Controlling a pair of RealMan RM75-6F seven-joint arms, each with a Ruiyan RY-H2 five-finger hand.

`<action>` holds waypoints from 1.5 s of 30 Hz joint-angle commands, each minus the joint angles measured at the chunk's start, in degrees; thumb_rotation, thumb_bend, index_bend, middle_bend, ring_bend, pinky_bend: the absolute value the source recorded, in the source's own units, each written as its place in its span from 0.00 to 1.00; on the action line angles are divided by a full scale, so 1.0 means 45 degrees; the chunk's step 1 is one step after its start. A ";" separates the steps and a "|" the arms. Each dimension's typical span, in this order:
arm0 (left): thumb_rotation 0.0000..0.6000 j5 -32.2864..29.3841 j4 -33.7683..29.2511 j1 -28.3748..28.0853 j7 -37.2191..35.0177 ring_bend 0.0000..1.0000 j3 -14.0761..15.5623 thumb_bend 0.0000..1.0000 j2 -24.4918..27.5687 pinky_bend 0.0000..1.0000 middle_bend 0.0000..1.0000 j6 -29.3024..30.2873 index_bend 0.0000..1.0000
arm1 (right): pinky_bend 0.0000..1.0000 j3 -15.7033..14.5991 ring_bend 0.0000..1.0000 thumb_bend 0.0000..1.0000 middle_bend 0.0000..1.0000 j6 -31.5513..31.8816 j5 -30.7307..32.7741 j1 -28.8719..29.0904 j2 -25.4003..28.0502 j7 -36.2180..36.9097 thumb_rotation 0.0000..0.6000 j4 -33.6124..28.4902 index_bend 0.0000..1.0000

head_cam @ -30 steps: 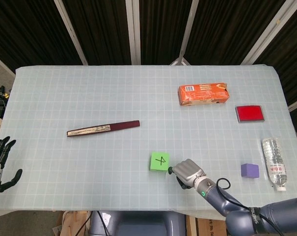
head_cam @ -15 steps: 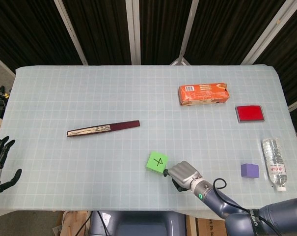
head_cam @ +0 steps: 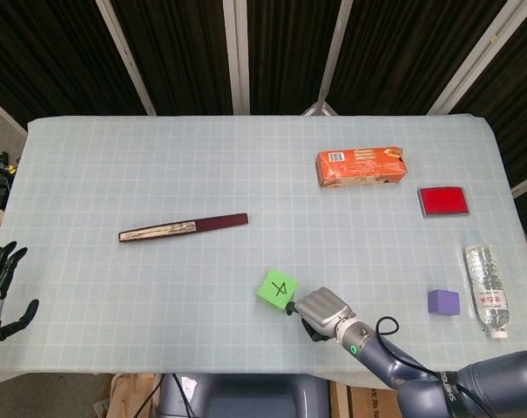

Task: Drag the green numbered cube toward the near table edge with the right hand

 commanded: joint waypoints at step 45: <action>1.00 -0.0167 0.0067 -0.0070 -0.0415 0.00 -0.0078 0.44 0.0145 0.04 0.00 -0.0130 0.09 | 0.74 0.1629 0.86 0.83 0.85 0.1211 0.1925 0.0925 -0.3185 -0.0235 1.00 0.1479 0.28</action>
